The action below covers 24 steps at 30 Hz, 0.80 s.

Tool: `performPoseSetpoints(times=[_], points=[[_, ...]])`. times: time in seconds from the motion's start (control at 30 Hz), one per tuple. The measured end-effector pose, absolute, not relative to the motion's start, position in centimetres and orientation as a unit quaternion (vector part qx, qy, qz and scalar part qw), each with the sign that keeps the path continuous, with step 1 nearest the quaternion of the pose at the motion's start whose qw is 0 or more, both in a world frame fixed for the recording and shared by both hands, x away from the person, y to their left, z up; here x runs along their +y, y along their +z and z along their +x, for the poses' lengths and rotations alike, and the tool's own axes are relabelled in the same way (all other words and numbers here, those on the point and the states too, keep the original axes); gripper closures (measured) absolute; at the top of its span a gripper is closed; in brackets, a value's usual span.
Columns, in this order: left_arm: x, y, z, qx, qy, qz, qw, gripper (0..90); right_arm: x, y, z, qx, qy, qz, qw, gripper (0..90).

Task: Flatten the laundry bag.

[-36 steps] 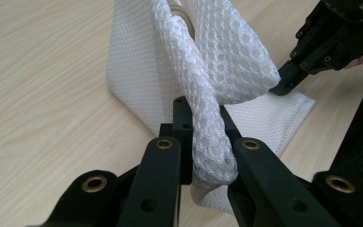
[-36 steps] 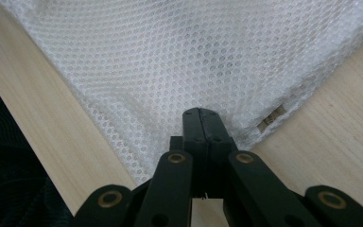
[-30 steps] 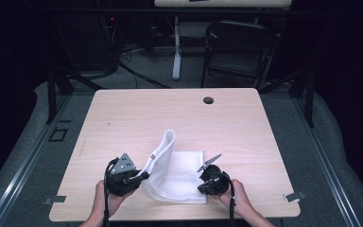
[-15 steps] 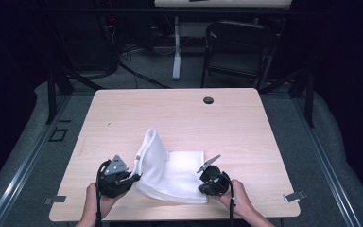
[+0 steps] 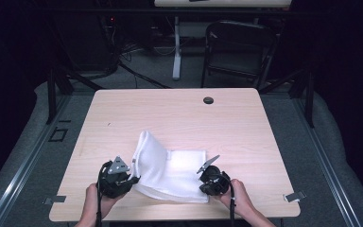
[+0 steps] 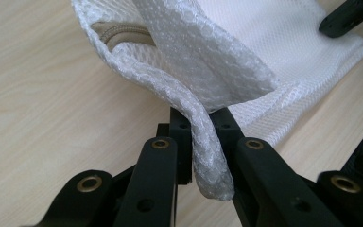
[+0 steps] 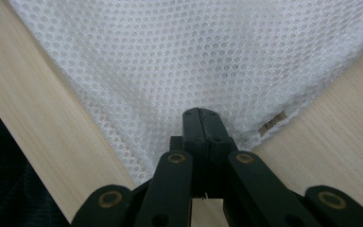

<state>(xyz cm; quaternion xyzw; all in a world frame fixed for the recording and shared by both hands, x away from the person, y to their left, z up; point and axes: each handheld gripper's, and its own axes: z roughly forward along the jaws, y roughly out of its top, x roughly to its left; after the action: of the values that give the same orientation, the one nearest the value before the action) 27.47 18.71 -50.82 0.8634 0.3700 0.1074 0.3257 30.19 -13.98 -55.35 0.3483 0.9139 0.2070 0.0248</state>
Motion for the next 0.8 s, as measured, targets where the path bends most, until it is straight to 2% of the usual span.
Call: performPoseSetpoints(times=[0.47, 0.8], points=[[19.4, -52.4, 28.4, 0.378, 0.042, 0.88, 0.283, 79.0, -14.3, -55.2, 30.2, 0.916, 0.196, 0.348, 0.025, 90.0], [19.4, -52.9, 28.8, 0.375, 0.005, 0.889, 0.261, 69.0, -15.1, -55.1, 30.1, 0.916, 0.186, 0.354, 0.026, 90.0]])
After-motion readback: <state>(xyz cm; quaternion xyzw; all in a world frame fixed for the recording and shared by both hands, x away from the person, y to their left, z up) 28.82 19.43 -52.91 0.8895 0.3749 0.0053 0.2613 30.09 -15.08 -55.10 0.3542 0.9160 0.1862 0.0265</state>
